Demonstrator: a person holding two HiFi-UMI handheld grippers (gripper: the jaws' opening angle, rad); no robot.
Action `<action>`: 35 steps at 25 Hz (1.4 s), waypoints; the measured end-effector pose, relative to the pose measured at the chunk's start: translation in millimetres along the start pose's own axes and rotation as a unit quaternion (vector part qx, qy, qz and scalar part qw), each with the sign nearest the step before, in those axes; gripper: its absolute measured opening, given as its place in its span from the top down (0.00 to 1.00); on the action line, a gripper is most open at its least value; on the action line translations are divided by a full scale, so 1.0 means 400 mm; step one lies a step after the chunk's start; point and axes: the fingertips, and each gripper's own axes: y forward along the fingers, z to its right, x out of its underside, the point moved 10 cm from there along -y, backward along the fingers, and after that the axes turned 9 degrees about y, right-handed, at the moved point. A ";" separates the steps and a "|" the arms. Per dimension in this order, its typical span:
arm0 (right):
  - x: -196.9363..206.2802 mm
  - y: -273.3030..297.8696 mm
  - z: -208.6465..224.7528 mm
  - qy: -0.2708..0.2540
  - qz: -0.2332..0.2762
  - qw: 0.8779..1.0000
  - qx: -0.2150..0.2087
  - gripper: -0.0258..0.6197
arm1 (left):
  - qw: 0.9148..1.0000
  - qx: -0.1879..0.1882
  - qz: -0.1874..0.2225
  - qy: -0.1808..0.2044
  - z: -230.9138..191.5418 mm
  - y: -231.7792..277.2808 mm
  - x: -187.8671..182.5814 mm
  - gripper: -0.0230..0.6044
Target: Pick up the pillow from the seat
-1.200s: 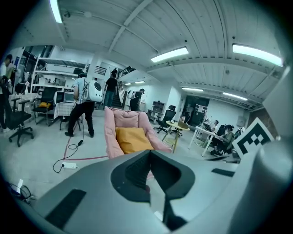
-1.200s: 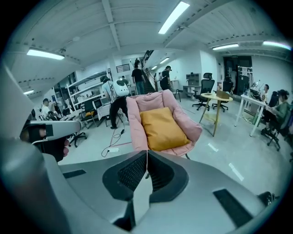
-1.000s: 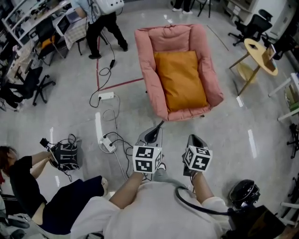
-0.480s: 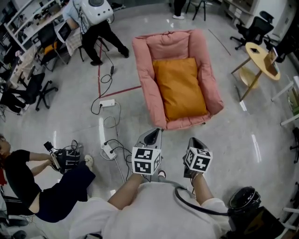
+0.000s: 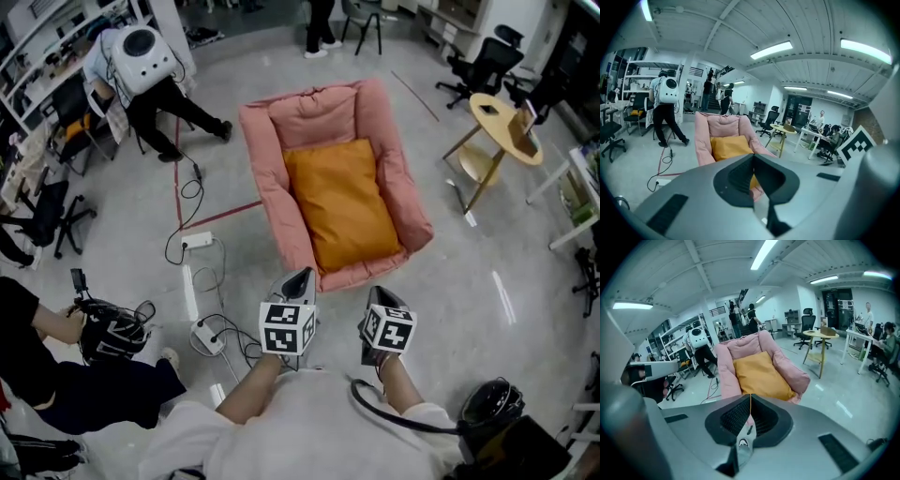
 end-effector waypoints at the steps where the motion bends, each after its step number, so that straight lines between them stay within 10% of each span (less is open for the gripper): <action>1: -0.021 0.013 -0.007 -0.004 0.003 1.000 0.003 0.91 | 1.000 0.005 0.003 0.000 -0.011 0.019 -0.014 0.95; 21: -0.265 0.286 -0.157 0.004 0.018 0.999 0.051 0.91 | 0.998 0.054 -0.004 -0.007 -0.307 0.304 -0.137 0.95; 35: -0.350 0.445 -0.056 0.013 -0.034 0.999 0.035 0.91 | 0.998 0.041 -0.049 -0.016 -0.309 0.492 -0.163 0.95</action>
